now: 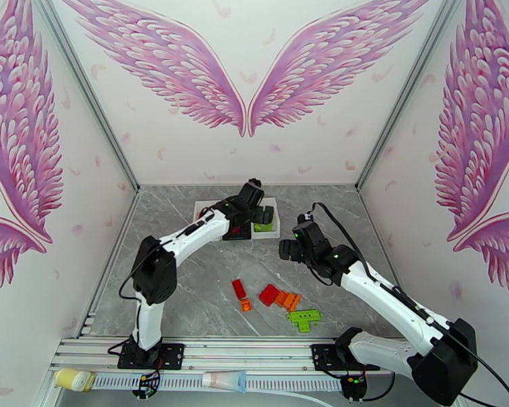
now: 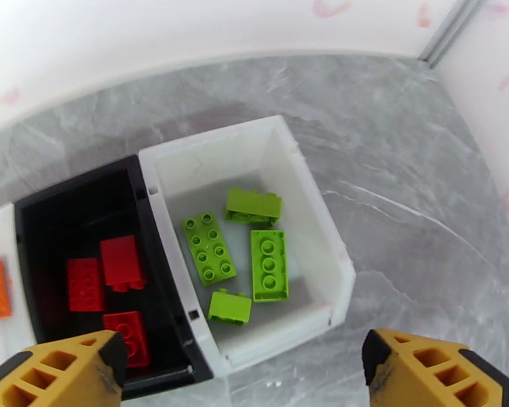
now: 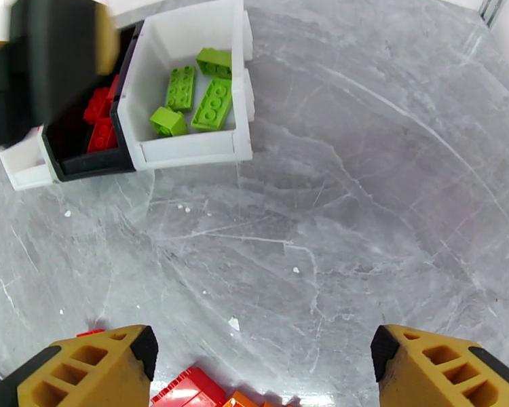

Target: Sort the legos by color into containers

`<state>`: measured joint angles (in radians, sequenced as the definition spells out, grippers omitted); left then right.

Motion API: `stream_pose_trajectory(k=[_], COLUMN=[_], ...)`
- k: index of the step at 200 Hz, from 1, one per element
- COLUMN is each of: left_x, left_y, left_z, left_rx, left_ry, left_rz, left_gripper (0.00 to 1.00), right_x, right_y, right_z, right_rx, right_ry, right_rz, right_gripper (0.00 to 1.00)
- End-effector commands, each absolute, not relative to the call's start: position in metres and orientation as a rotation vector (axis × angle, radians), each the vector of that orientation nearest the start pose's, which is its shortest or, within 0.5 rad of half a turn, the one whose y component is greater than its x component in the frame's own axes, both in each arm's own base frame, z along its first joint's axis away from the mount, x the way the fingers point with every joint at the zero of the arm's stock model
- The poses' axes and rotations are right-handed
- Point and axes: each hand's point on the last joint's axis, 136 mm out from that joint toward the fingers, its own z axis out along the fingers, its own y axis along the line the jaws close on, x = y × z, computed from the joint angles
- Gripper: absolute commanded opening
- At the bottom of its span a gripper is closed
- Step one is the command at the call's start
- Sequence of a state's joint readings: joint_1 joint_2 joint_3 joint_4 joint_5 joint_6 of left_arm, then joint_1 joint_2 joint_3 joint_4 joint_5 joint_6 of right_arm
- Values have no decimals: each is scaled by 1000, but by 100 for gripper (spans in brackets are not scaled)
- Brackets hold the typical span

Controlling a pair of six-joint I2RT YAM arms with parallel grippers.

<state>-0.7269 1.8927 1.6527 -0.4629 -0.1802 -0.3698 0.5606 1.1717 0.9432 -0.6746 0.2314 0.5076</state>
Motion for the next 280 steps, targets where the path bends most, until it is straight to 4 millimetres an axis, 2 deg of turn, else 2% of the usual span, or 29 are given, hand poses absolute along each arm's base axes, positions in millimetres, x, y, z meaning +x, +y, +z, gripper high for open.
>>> stream_pose_trajectory(k=[1,19,27,66,85,104,122,145,179,195,217,238,280], left_x=[398,372,358,302,278,255,247,243,245,245,243,241,237], left_y=[-328,-317,-310,-302,-306,-313,-317,-321,-326,-326,-324,-321,-316], left_z=[232,227,214,209,204,195,195,195,196,196,196,192,190], left_rx=[372,439,493,817,919,1050,1078,1109,1137,1141,1131,1118,1117], left_ry=[2167,2133,2136,2002,1935,1866,1827,1779,1760,1760,1770,1776,1781], left_rz=[-446,-477,-476,-553,-642,-714,-751,-763,-757,-758,-765,-763,-755], left_gripper=[99,99,99,99,99,99,99,99,99,99,99,99,99], right_x=[284,278,272,231,214,197,188,187,186,183,177,173,172], right_y=[143,134,127,112,117,110,106,108,113,116,118,120,122], right_z=[150,137,129,82,69,61,53,42,36,34,32,30,28], right_rx=[59,153,224,618,648,680,713,768,717,688,678,686,736], right_ry=[2530,2584,2611,2738,2814,2888,2919,2936,2988,3013,3037,3045,3031], right_rz=[243,189,157,152,211,167,164,235,264,291,323,342,372], right_gripper=[88,88,87,86,84,78,72,64,54,53,50,42,34])
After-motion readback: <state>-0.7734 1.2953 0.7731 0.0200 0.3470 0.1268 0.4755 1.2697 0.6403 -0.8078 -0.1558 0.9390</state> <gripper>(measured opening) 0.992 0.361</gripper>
